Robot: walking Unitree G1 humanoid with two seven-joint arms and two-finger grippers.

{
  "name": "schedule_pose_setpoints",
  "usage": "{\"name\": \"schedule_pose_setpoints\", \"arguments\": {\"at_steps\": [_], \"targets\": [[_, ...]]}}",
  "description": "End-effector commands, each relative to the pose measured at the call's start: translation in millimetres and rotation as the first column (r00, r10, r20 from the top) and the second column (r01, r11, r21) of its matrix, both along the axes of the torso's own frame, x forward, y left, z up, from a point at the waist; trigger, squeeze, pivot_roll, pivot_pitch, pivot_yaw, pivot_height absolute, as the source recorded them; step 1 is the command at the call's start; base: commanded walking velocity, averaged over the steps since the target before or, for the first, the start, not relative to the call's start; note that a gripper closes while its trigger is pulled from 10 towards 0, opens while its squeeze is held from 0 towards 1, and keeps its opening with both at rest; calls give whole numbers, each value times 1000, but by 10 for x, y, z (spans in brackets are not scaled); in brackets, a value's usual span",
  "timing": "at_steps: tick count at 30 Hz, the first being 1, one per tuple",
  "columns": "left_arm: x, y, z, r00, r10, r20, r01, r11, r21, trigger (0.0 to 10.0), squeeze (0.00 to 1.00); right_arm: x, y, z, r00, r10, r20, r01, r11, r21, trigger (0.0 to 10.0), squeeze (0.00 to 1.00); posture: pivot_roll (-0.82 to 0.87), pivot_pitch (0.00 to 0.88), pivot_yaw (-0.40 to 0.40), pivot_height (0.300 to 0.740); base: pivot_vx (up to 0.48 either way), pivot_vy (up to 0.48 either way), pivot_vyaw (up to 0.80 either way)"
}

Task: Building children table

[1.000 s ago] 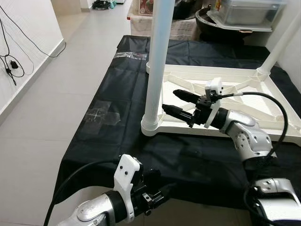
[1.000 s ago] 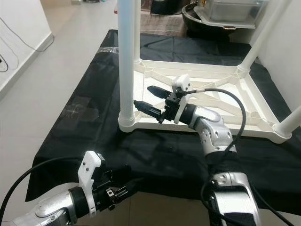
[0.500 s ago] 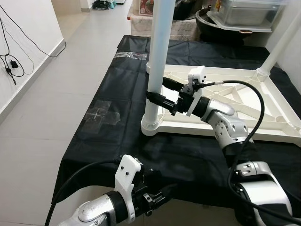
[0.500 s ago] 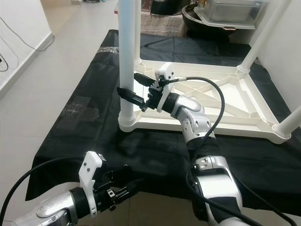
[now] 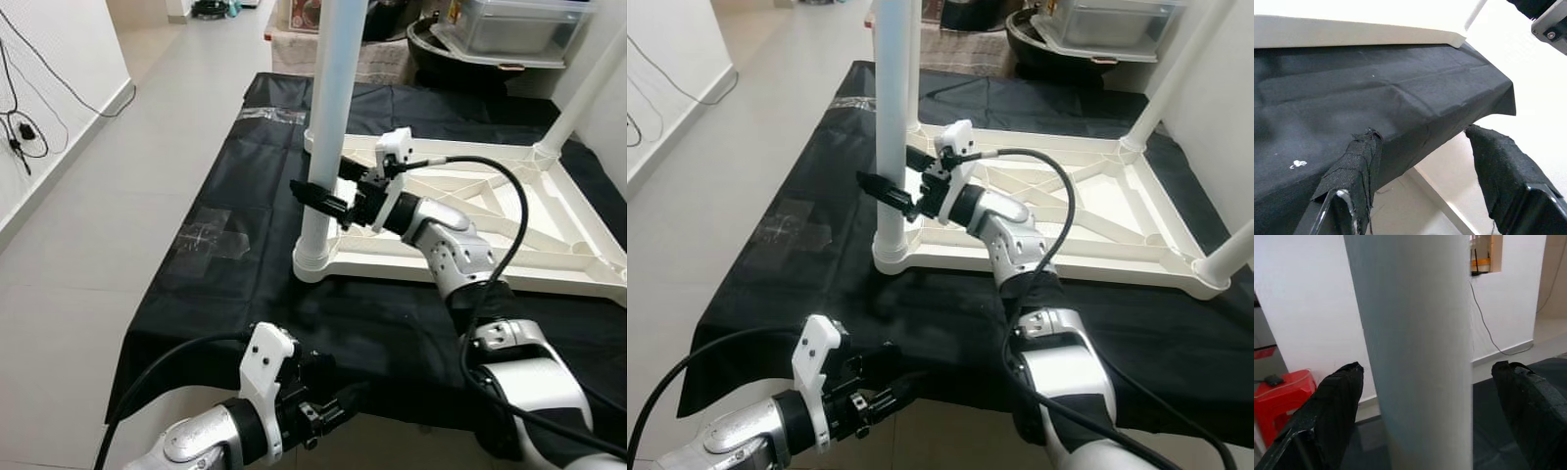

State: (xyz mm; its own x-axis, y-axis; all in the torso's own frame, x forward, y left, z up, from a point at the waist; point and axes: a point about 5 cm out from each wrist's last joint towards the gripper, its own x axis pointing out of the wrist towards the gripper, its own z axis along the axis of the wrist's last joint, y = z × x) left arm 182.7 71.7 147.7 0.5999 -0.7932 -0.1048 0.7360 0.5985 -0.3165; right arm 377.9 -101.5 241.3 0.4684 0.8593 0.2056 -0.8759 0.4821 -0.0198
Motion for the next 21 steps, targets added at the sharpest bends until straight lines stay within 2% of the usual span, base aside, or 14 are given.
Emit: {"name": "schedule_pose_setpoints", "arguments": {"at_steps": [1, 8, 9, 11, 14, 17, 21], "targets": [[-23, -6, -21, 1000, 2, -12, -2, 1000, 5, 10000, 0, 6, 53, 31, 1000, 14, 19, -13, 1000, -23, 10000, 0, 216, 122, -111, 740, 0, 0, 0], [-20, -6, -18, 1000, 6, -12, -6, 1000, 1, 10000, 0, 18, 145, 26, 999, 29, 17, -29, 999, -24, 10000, 0, 216, 125, -112, 740, 0, 0, 0], [-19, -7, -17, 1000, 7, -11, -7, 1000, 1, 10000, 0, 29, 170, 33, 1000, 20, 15, -20, 1000, -20, 392, 0, 216, 126, -113, 740, 0, 0, 0], [-9, 0, -12, 1000, 22, -14, -22, 1000, -4, 10000, 0, 53, 211, 37, 1000, -5, 15, 5, 1000, -15, 0, 0, 216, 127, -115, 740, 0, 0, 0], [4, 10, -11, 999, 37, -18, -37, 999, -10, 10000, 0, 61, 223, 35, 1000, -15, 16, 15, 1000, -14, 0, 0, 216, 127, -116, 740, 0, 0, 0], [97, 98, -29, 992, 122, -43, -123, 992, -28, 10000, 0, 64, 223, 25, 999, -29, 18, 30, 999, -12, 0, 0, 216, 125, -117, 740, 0, 0, 0], [138, 138, -34, 988, 147, -39, -148, 989, -24, 10000, 0, 63, 215, 19, 999, -33, 18, 33, 999, -11, 0, 0, 216, 125, -117, 740, 0, 0, 0]]}}
